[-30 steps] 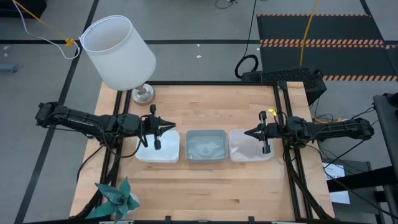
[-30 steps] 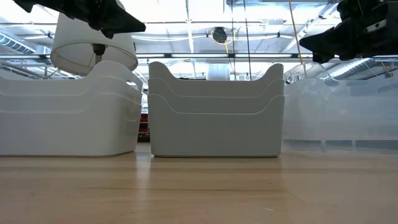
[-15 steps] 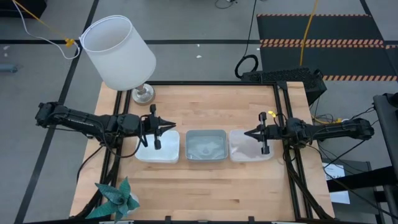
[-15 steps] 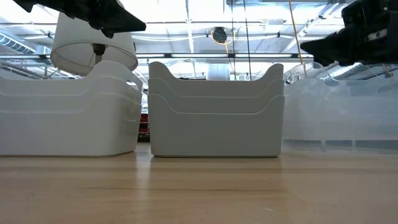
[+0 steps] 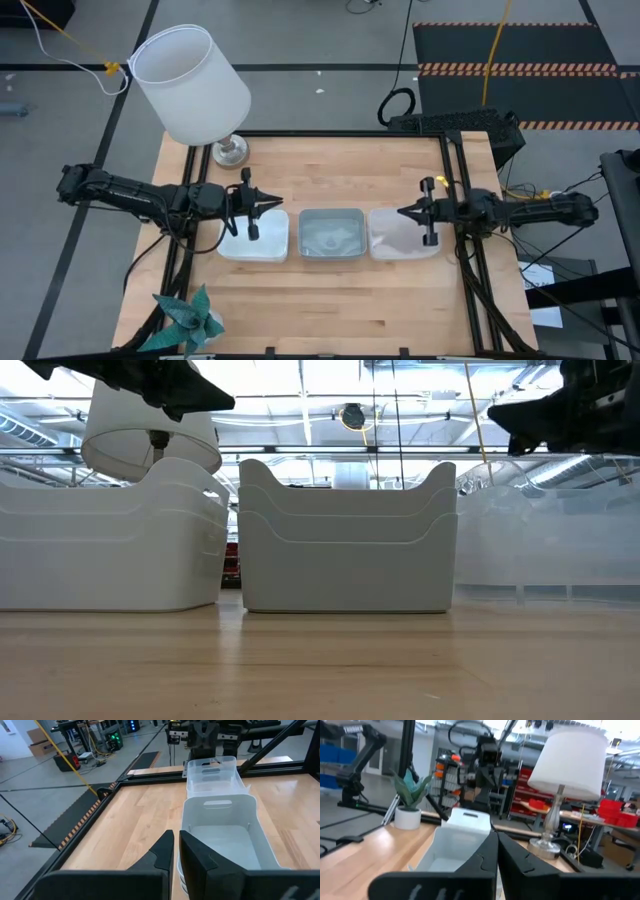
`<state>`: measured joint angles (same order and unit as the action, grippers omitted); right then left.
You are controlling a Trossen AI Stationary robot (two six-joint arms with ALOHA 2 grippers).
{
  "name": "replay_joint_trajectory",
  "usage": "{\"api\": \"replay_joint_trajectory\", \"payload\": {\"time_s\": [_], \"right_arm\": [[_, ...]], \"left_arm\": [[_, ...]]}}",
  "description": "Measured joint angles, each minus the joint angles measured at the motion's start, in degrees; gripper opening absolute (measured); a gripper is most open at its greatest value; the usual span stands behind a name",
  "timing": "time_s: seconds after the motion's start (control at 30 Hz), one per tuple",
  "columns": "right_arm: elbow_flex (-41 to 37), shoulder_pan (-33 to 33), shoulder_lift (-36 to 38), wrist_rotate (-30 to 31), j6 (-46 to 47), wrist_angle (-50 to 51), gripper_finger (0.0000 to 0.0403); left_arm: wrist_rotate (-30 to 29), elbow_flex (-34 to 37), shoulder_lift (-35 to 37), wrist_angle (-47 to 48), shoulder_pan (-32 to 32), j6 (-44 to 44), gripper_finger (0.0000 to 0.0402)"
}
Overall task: Stack baskets by color
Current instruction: Return to Home Position
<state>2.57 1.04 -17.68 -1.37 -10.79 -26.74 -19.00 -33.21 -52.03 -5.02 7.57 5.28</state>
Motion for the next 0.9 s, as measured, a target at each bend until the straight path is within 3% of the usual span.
{"api": "replay_joint_trajectory", "payload": {"time_s": [0.6,0.9], "right_arm": [[-0.13,0.00,17.06,-0.24,0.15,12.67,0.0000],[-0.17,0.00,17.56,-0.26,-0.12,15.53,0.0000]], "left_arm": [[0.00,0.00,0.00,0.46,0.00,0.02,0.0030],[0.00,0.00,0.00,0.50,0.02,0.02,0.0030]]}}
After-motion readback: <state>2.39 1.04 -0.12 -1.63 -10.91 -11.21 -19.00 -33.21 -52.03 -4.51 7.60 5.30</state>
